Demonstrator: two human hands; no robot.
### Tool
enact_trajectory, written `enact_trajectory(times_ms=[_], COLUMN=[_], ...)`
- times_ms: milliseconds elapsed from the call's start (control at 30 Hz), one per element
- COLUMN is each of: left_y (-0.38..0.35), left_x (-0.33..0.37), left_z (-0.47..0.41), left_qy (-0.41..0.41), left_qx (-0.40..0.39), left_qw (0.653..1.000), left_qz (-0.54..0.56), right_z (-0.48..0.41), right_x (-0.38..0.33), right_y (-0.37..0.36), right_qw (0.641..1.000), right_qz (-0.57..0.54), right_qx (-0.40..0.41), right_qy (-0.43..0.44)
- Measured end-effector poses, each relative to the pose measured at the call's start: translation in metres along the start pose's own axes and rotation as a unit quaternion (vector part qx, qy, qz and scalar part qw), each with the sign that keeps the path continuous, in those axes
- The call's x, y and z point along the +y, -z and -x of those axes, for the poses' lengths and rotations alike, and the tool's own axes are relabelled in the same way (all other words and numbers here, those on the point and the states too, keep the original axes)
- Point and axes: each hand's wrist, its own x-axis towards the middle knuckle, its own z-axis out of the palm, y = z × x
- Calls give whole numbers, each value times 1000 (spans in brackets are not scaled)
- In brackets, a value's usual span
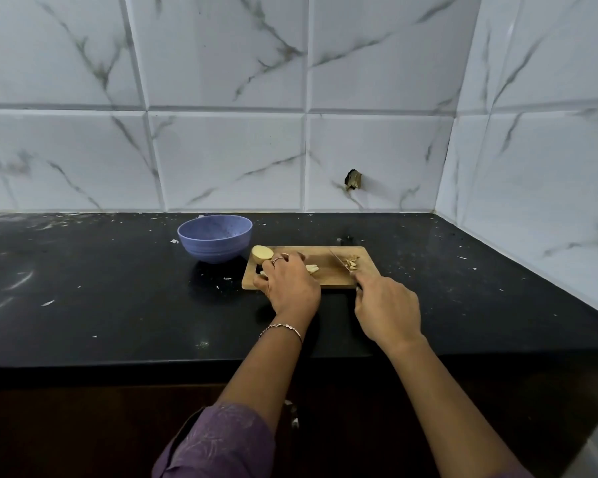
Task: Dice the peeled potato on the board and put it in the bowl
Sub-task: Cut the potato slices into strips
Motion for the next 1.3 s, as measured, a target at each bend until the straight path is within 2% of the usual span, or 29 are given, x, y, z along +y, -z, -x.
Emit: enact_trajectory(times_ms=[133, 333, 567, 867, 1067, 1200, 1300], left_y=[-1, -4, -6, -8, -10, -16, -18], left_x=[-1, 0, 0, 2, 0, 2, 5], left_z=[0, -2, -3, -4, -6, -11, -15], left_qy=[-11, -36, -61, -119, -56, -75, -87], left_qx=[6, -3, 4, 4, 3, 14, 13], left_qw=[1000, 997, 995, 993, 997, 993, 992], left_qz=[-20, -62, -80, -12, -54, -95, -85], right_z=[-2, -2, -4, -2, -2, -4, -6], right_x=[1, -13, -20, -16, -15, -13, -10], right_y=[-1, -7, -9, -2, 1, -1, -2], right_qw=[1000, 997, 996, 989, 980, 975, 970], right_qz=[8, -69, -83, -129, -172, -190, -205], right_qx=[12, 25, 19, 1, -18, -23, -29], right_qy=[-17, -21, -29, -66, -96, -115, -129])
